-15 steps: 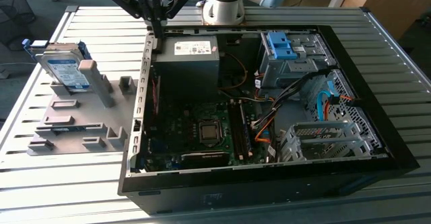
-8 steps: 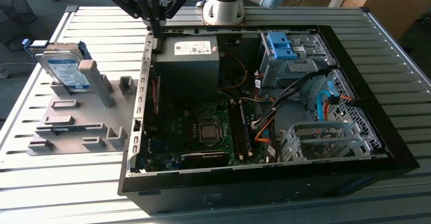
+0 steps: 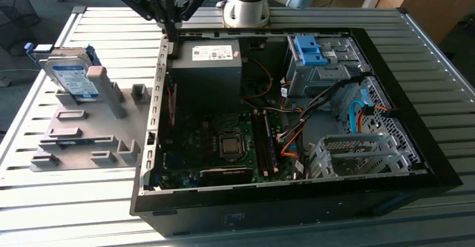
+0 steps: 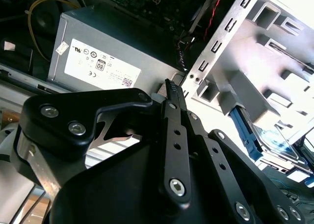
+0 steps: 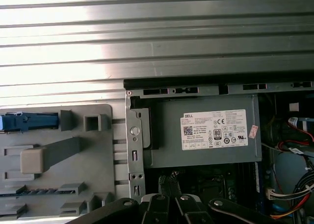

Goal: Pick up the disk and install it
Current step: 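Reach for the disk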

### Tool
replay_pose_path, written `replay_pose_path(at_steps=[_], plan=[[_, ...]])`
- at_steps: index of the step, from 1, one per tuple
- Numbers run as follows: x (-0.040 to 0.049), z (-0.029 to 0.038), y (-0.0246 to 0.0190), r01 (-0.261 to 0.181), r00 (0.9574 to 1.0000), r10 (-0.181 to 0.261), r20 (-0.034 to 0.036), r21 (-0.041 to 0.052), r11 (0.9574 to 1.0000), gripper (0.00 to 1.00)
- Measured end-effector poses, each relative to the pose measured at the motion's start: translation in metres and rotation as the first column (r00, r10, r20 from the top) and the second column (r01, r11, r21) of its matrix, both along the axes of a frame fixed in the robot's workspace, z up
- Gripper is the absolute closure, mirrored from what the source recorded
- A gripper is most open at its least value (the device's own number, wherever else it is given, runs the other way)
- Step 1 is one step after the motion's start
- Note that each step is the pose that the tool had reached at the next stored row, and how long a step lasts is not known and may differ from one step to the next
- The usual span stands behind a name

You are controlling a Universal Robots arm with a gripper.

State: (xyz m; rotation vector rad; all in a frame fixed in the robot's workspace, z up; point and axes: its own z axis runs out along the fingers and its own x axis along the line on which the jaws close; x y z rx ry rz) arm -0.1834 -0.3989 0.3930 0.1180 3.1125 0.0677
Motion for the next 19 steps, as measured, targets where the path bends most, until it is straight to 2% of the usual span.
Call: replay_pose_path(at_steps=[19], plan=[[-0.0039, 0.0000, 0.0000, 0.000, 1.0000, 0.000, 0.0001, 0.0000, 1.0000, 0.89]])
